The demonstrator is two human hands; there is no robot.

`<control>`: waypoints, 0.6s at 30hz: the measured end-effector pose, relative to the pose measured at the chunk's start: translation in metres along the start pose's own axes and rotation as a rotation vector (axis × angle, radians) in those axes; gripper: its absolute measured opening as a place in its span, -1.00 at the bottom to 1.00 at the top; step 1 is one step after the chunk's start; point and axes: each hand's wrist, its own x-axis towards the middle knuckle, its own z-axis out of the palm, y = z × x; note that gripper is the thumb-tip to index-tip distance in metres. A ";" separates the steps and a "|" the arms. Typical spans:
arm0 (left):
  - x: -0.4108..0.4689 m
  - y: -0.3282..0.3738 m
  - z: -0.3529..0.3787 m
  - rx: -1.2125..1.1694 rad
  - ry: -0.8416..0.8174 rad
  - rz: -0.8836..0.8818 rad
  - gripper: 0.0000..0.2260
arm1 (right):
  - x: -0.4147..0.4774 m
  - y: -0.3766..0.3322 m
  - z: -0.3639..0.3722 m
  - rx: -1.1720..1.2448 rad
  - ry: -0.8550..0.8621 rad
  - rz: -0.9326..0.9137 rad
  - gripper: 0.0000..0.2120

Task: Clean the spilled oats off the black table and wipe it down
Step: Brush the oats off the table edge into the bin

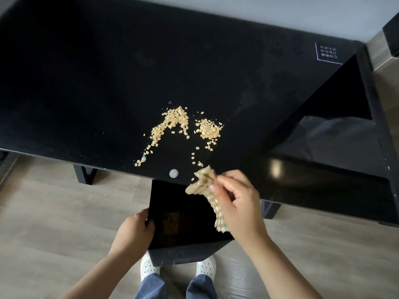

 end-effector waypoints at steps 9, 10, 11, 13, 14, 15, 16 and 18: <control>0.010 0.002 -0.002 0.001 0.004 -0.002 -0.80 | 0.135 0.036 -0.041 -0.078 0.412 0.176 -0.86; 0.011 0.002 -0.003 0.000 0.002 -0.004 -0.81 | 0.147 0.042 -0.043 -0.119 0.430 0.188 -0.86; 0.013 0.003 -0.003 -0.004 0.000 -0.008 -0.80 | 0.158 0.049 -0.043 -0.156 0.445 0.205 -0.86; 0.016 0.004 -0.002 -0.016 -0.002 -0.012 -0.78 | 0.177 0.060 -0.043 -0.236 0.479 0.241 -0.84; 0.017 0.004 -0.002 -0.019 -0.004 -0.010 -0.77 | 0.184 0.066 -0.041 -0.282 0.496 0.259 -0.83; 0.018 0.005 -0.002 -0.019 -0.005 -0.006 -0.76 | 0.190 0.072 -0.039 -0.320 0.506 0.277 -0.82; 0.019 0.005 -0.002 -0.019 -0.005 -0.003 -0.76 | 0.195 0.077 -0.035 -0.349 0.508 0.292 -0.81; 0.021 0.005 -0.003 -0.025 -0.006 -0.003 -0.75 | 0.203 0.082 -0.027 -0.409 0.487 0.285 -0.79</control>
